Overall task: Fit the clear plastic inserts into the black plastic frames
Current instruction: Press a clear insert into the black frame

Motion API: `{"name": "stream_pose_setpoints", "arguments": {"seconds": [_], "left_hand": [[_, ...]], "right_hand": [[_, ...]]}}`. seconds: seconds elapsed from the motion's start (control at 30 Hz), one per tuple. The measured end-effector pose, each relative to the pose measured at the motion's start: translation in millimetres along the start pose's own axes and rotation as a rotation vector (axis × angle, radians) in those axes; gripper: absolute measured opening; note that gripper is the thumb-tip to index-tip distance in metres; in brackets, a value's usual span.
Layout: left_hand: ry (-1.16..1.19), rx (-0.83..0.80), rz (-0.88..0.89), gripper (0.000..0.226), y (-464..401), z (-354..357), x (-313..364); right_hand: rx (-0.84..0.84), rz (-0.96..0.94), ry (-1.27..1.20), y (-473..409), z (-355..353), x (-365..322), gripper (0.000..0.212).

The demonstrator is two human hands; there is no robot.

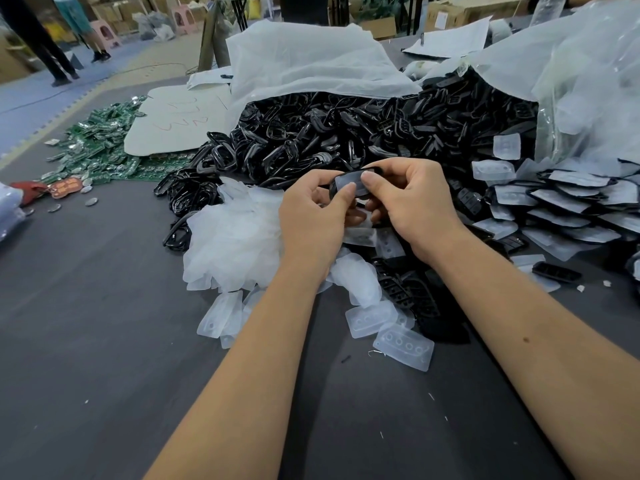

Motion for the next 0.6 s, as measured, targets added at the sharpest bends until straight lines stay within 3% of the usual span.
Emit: {"name": "stream_pose_setpoints", "arguments": {"seconds": [0.3, 0.6], "left_hand": [[0.069, 0.022, -0.091, 0.006, 0.8, 1.0, 0.7], [0.101, 0.033, -0.152, 0.02, 0.7, 0.2, 3.0]], "right_hand": [[0.009, -0.056, 0.063, 1.4, 2.8, -1.6, 0.012], [-0.012, -0.054, 0.067, 2.4, 3.8, -2.4, 0.012]]}}
Point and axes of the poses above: each hand's wrist, its own y-axis away from the middle knuckle, its own z-axis out of the palm, x = y × z, the point moved 3 cm from there along -y, towards the middle knuckle, and after that the axes turned 2 degrees about z, right-handed, at the moved point
